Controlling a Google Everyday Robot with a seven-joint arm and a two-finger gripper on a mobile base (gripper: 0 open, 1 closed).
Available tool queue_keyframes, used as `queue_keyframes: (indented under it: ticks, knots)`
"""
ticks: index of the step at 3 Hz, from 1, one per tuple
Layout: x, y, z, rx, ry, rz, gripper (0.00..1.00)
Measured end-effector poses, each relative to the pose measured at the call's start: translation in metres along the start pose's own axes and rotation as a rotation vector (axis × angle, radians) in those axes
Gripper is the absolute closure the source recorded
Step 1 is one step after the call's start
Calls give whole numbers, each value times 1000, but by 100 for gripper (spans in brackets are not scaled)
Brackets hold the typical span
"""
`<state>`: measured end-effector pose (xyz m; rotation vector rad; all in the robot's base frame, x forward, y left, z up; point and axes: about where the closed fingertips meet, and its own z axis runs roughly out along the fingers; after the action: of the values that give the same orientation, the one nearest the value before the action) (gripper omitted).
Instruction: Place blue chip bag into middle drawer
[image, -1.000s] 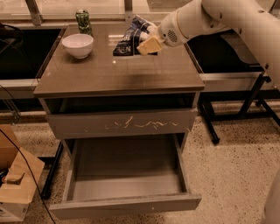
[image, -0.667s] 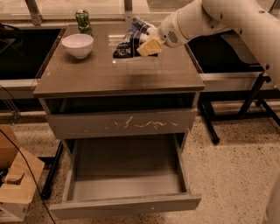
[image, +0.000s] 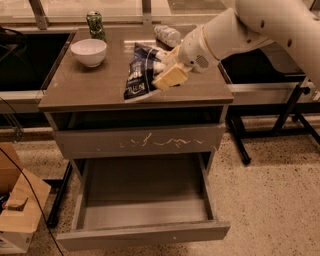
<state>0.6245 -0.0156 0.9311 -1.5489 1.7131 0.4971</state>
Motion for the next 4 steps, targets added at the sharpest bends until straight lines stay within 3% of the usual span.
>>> queue_keyframes:
  ticks: [1,2,3,4]
  knots:
    - [17,71,-2,-202,-38,-56,100]
    - [48,123,-4,-303,-65,-36,100]
    - [102,154,11,-294,-82,94,100]
    - [111,161,15,-296,-74,112,100]
